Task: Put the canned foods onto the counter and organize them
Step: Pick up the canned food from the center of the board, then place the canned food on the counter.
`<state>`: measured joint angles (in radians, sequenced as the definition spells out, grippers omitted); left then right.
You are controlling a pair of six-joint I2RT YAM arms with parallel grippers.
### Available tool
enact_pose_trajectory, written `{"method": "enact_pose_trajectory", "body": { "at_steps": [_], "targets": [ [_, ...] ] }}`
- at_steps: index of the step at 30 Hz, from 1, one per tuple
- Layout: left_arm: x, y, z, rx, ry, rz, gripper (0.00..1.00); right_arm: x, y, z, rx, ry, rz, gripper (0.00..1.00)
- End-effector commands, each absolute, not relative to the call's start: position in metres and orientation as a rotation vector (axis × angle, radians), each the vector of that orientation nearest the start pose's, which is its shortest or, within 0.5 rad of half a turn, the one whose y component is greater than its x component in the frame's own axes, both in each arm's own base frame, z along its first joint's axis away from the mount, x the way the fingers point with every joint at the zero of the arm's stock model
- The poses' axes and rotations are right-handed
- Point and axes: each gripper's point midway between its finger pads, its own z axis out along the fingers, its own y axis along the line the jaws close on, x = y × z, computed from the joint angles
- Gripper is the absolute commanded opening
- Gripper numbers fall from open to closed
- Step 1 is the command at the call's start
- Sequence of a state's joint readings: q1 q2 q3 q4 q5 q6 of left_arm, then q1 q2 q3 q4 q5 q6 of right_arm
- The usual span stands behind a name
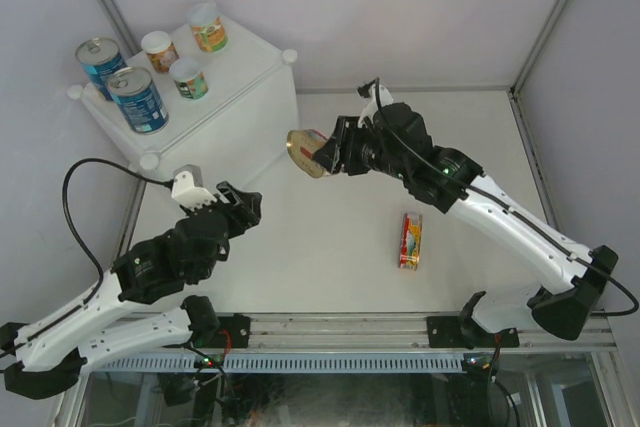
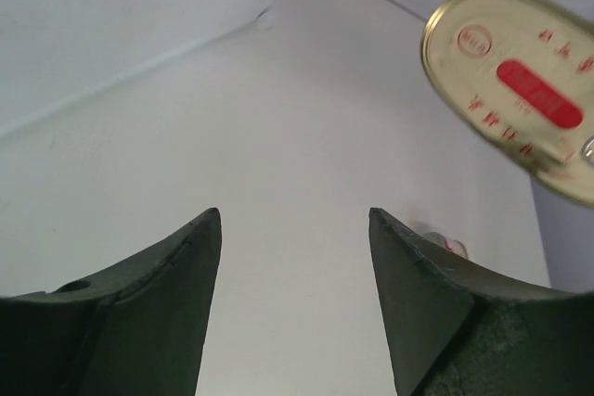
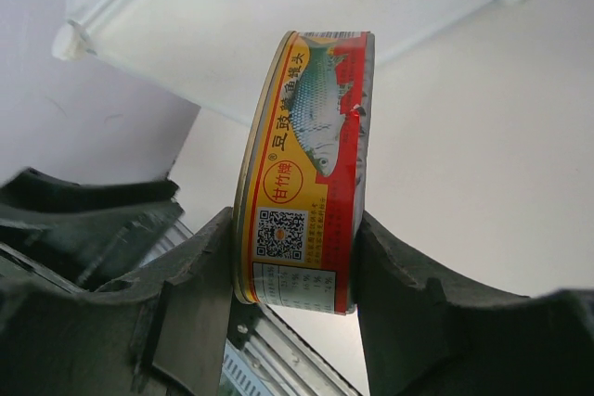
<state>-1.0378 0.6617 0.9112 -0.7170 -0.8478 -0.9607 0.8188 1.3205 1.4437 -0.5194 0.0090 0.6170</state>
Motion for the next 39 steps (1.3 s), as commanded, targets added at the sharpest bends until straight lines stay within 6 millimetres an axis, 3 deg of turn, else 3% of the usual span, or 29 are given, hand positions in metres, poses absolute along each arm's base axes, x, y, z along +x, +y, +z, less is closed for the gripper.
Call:
{"method": "enact_pose_trajectory", "body": {
  "at_steps": [1,21,32,39],
  "targets": [
    [0.201,-0.120,0.265,-0.383,1.852,-0.422,0.68,0.275,0.332,0.430,-0.155,1.800,1.129,0.00],
    [0.194,-0.108,0.249,-0.318,1.862,-0.381,0.68,0.335,0.388,0.497,-0.111,1.703,1.374,0.00],
    [0.195,-0.100,0.247,-0.274,1.848,-0.326,0.68,0.383,0.422,0.501,-0.029,1.701,1.515,0.00],
    [0.191,-0.091,0.236,-0.281,1.848,-0.312,0.68,0.414,0.428,0.499,0.058,1.672,1.573,0.00]
  ]
}}
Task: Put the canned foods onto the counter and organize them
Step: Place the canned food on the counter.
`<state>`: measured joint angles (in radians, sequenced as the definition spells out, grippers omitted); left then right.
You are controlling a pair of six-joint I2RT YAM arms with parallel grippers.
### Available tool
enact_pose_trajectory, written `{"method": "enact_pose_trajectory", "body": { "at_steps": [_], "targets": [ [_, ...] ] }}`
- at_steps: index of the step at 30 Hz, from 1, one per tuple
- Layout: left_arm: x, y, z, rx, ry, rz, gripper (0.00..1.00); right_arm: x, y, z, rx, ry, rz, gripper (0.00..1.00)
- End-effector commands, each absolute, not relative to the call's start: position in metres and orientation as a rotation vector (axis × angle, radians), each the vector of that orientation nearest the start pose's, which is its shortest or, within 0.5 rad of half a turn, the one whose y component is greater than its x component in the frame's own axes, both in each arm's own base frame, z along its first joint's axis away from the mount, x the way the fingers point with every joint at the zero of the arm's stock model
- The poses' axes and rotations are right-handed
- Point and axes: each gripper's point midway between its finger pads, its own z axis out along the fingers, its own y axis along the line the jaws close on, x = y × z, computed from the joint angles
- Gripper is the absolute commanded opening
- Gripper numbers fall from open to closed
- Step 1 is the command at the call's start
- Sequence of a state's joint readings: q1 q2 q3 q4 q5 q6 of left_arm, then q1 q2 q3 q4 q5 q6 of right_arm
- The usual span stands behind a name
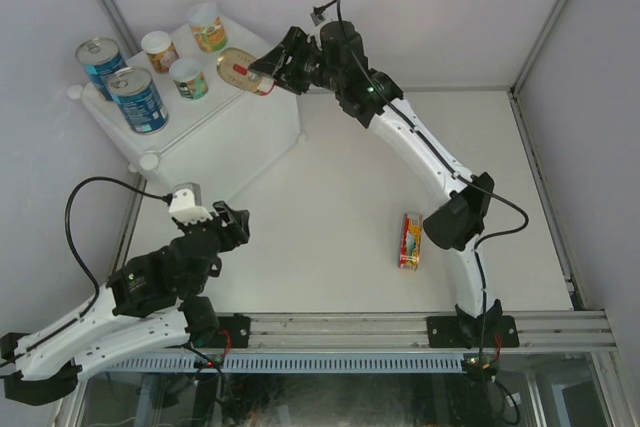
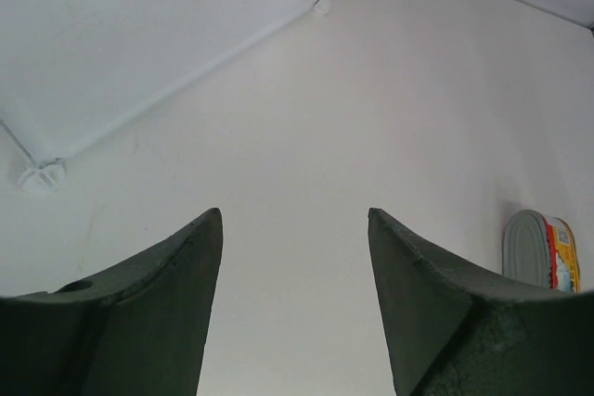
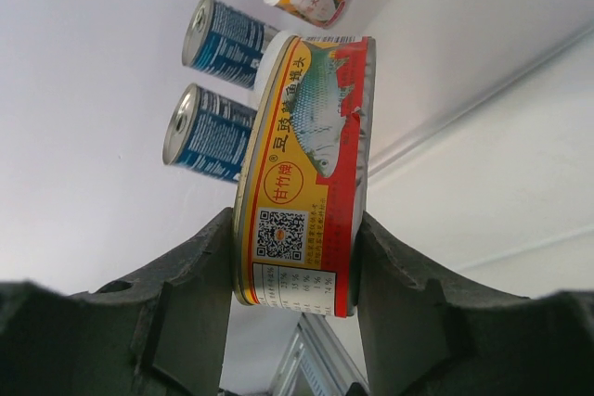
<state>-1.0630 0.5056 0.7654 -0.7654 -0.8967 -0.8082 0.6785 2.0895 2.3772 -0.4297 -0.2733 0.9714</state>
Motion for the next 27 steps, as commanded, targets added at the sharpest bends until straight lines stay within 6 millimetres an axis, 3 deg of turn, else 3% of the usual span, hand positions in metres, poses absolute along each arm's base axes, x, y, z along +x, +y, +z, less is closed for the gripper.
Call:
{"method": "enact_pose_trajectory", "body": {
  "at_steps": [1,13,27],
  "targets": [
    [0.191,-0.090,0.235,-0.283,1.849,-0.306,0.68,0.418,0.430,0.497,0.070,1.675,1.585,0.00],
    [0.190,-0.084,0.232,-0.281,1.847,-0.282,0.68,0.442,0.452,0.474,0.167,1.681,1.682,0.00],
    [0.195,-0.090,0.231,-0.254,1.835,-0.262,0.68,0.455,0.469,0.457,0.257,1.690,1.760,0.00]
  ]
}}
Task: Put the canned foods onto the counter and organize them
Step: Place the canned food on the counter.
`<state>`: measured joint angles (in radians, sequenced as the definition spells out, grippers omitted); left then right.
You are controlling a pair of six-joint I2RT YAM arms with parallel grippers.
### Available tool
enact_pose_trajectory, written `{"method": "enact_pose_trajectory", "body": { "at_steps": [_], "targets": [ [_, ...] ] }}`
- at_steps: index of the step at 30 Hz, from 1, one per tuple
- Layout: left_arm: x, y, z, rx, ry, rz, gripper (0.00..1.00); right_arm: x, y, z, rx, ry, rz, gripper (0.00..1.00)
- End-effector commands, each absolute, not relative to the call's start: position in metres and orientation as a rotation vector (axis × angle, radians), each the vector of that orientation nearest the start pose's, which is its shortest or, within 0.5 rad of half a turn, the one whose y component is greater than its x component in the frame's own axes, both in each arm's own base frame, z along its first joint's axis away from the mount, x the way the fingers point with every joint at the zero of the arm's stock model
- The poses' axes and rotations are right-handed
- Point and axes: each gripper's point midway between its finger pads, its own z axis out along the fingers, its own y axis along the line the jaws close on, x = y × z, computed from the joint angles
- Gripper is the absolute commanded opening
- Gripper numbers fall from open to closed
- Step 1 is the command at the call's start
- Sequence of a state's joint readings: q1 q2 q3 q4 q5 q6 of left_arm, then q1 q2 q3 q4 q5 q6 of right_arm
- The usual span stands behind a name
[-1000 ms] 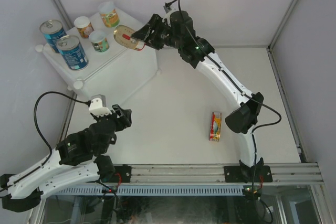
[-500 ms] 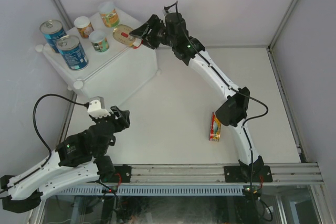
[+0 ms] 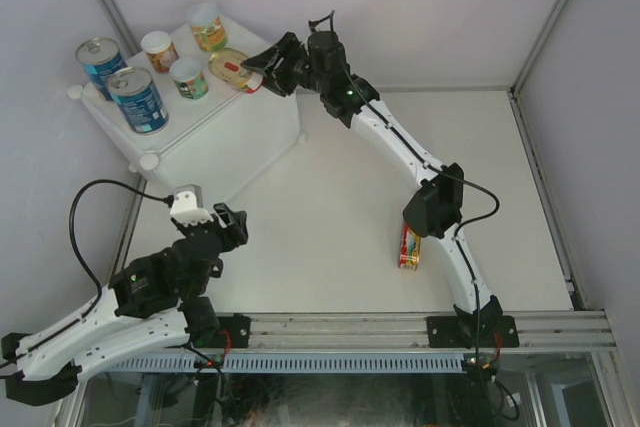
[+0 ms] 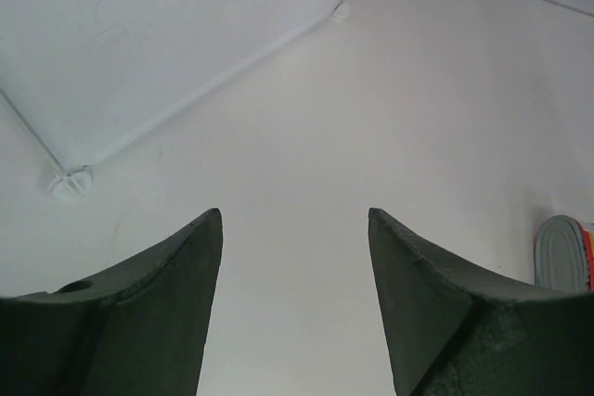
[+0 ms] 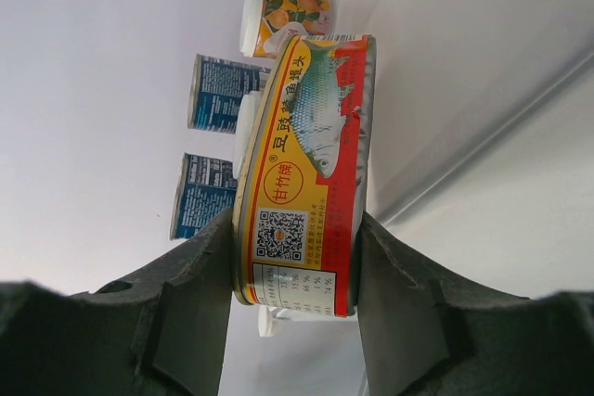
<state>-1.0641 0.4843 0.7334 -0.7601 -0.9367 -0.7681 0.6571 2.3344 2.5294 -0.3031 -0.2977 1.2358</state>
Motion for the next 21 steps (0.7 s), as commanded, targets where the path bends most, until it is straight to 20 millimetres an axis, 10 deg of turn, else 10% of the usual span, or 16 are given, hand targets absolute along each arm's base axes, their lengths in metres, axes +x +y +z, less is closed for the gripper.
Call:
{"method": "enact_pose_trajectory", "body": {
  "at_steps": [1,9,21],
  "targets": [
    [0.195,-0.089,0.230,-0.255,1.833,-0.261,0.68,0.455,0.471,0.457,0.266,1.687,1.770,0.00],
    [0.195,-0.089,0.227,-0.263,1.824,-0.270,0.69,0.456,0.480,0.449,0.316,1.703,1.783,0.01],
    [0.196,-0.093,0.229,-0.257,1.818,-0.294,0.69,0.449,0.482,0.441,0.326,1.766,1.745,0.46]
  ]
}}
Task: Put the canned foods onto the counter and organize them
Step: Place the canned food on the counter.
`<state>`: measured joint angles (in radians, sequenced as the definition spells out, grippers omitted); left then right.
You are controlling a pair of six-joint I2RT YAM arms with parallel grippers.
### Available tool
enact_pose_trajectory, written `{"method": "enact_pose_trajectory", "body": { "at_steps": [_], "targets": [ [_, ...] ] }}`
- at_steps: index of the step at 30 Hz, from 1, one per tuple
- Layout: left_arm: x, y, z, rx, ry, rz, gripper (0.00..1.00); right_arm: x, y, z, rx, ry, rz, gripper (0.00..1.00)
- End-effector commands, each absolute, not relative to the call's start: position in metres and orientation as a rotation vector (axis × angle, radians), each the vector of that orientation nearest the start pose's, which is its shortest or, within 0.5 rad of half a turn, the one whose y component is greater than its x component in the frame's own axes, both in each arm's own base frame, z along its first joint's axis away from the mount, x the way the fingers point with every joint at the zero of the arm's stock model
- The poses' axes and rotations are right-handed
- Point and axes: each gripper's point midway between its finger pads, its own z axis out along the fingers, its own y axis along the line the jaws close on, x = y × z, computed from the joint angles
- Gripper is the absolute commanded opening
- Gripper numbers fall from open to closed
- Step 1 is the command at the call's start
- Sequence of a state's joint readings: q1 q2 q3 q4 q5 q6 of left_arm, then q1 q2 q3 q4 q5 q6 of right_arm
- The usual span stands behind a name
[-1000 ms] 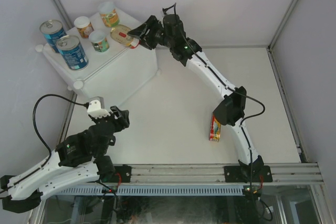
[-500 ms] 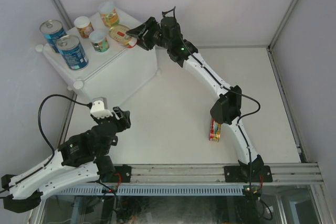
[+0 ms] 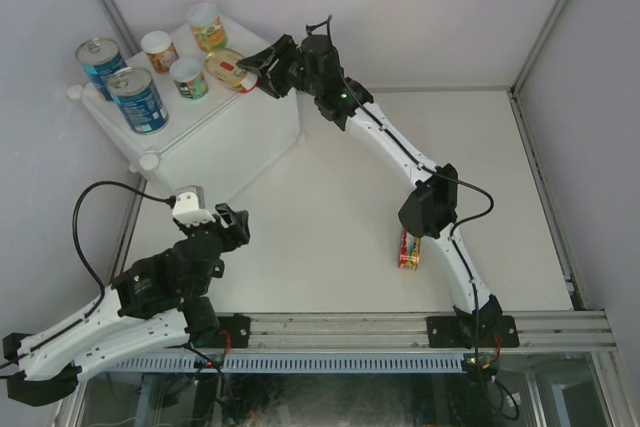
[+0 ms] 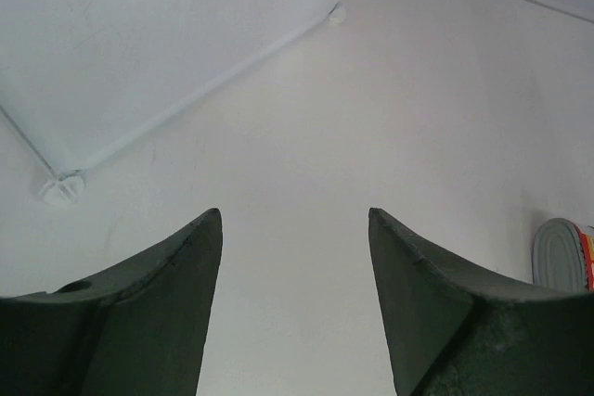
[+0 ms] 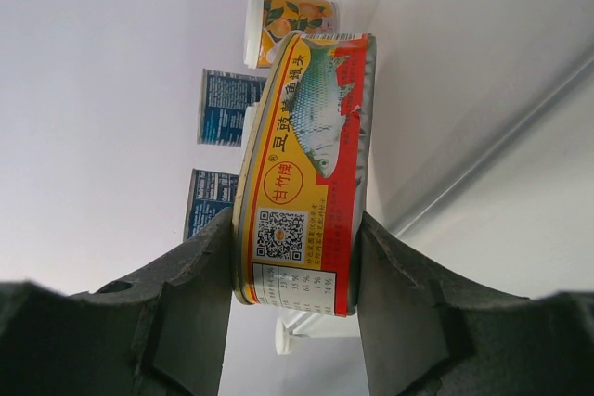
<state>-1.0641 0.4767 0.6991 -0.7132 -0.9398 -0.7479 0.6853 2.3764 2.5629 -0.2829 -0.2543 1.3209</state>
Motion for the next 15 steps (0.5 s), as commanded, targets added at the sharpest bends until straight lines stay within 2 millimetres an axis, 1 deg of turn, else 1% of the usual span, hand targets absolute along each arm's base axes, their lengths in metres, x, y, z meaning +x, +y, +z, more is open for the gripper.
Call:
{"method": "enact_pose_trajectory", "body": {
  "at_steps": [1,7,11,15],
  "targets": [
    [0.196,-0.094,0.229,-0.257,1.818,-0.297,0.69,0.448,0.483,0.439,0.323,1.774,1.737,0.49],
    [0.197,-0.098,0.231,-0.243,1.817,-0.313,0.69,0.447,0.478,0.437,0.307,1.786,1.677,0.61],
    [0.196,-0.097,0.233,-0.233,1.818,-0.311,0.69,0.446,0.475,0.437,0.294,1.790,1.649,0.66],
    [0.195,-0.096,0.235,-0.232,1.817,-0.317,0.69,0.445,0.472,0.438,0.288,1.792,1.616,0.67]
  ]
}}
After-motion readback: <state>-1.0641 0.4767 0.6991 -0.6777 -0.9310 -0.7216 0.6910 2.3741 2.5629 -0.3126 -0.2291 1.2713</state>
